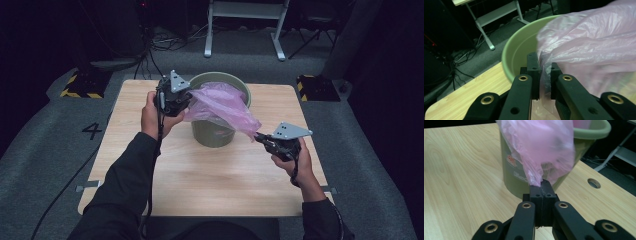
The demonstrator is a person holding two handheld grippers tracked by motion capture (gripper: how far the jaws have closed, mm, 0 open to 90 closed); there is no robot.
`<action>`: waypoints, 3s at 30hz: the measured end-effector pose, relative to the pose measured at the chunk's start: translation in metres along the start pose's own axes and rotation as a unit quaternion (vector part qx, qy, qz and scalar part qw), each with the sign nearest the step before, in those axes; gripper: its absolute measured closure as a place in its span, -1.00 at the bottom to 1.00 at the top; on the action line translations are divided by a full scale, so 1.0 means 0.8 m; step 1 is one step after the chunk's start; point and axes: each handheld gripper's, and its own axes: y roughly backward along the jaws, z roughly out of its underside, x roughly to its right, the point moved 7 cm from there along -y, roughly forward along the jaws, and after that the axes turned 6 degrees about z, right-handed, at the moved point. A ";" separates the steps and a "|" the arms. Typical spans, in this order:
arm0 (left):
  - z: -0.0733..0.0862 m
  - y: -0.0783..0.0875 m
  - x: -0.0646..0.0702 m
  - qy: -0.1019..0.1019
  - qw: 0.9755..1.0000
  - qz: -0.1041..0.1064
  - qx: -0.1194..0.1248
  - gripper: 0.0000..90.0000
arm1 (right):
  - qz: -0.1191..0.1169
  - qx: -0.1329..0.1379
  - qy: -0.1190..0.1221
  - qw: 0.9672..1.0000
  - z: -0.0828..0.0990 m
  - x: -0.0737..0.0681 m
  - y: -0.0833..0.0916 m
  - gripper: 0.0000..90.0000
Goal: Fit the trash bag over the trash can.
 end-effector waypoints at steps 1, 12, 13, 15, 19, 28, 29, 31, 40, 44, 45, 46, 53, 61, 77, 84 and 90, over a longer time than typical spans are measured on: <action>0.002 0.000 -0.004 0.003 1.000 -0.002 -0.001 0.91 | 0.004 -0.003 0.000 1.000 0.002 0.003 0.000 1.00; 0.022 -0.003 -0.049 0.041 0.999 -0.025 -0.008 0.90 | 0.037 -0.023 -0.031 0.999 0.022 0.045 -0.004 1.00; 0.024 -0.004 -0.053 0.040 0.999 -0.030 -0.008 0.90 | 0.040 -0.025 -0.033 0.998 0.024 0.048 -0.005 1.00; 0.027 -0.005 -0.057 0.047 0.999 -0.027 -0.009 0.90 | 0.044 -0.030 -0.038 0.998 0.028 0.053 -0.007 1.00; 0.028 -0.009 -0.054 0.048 0.999 -0.026 -0.006 0.88 | 0.043 -0.038 -0.044 0.997 0.033 0.058 -0.015 0.87; 0.025 -0.010 -0.041 0.032 0.999 -0.021 -0.006 0.86 | 0.049 0.007 -0.022 0.999 0.003 0.035 -0.001 -0.49; 0.025 -0.011 -0.040 0.031 0.999 -0.019 -0.006 0.85 | 0.049 0.017 -0.022 0.998 -0.003 0.032 0.003 -0.52; 0.024 -0.012 -0.039 0.027 0.999 -0.019 -0.006 0.84 | 0.050 0.033 -0.015 0.998 -0.015 0.029 0.011 -0.56; 0.022 -0.018 -0.036 0.022 0.999 -0.027 0.000 0.66 | 0.060 0.060 0.003 0.996 -0.063 0.028 0.015 -0.40; 0.020 -0.021 -0.036 0.004 0.999 -0.032 0.000 0.68 | 0.060 0.039 0.014 0.997 -0.082 0.033 -0.006 -0.27; 0.020 -0.022 -0.036 0.003 1.000 -0.030 0.001 0.68 | 0.057 0.035 0.014 0.998 -0.084 0.034 -0.010 -0.25; 0.020 -0.023 -0.036 0.002 1.000 -0.028 0.003 0.70 | 0.052 0.031 0.011 0.998 -0.088 0.037 -0.016 -0.18; 0.020 -0.022 -0.043 -0.016 0.999 -0.027 0.009 0.68 | 0.003 0.001 -0.007 1.000 -0.090 0.046 -0.034 0.66; 0.028 -0.031 -0.060 -0.013 0.999 -0.033 0.004 0.67 | 0.034 0.027 0.000 0.999 -0.102 0.063 -0.032 0.98; 0.037 -0.006 -0.057 0.027 0.997 0.019 0.068 -0.34 | 0.056 0.012 -0.021 0.998 -0.100 0.088 -0.049 1.00; 0.046 0.034 -0.008 -0.021 0.993 0.080 0.088 -0.48 | 0.057 0.011 -0.016 0.998 -0.104 0.081 -0.048 1.00; 0.058 0.039 0.042 -0.084 0.986 0.125 0.065 -0.50 | 0.056 0.004 -0.009 0.998 -0.107 0.078 -0.049 1.00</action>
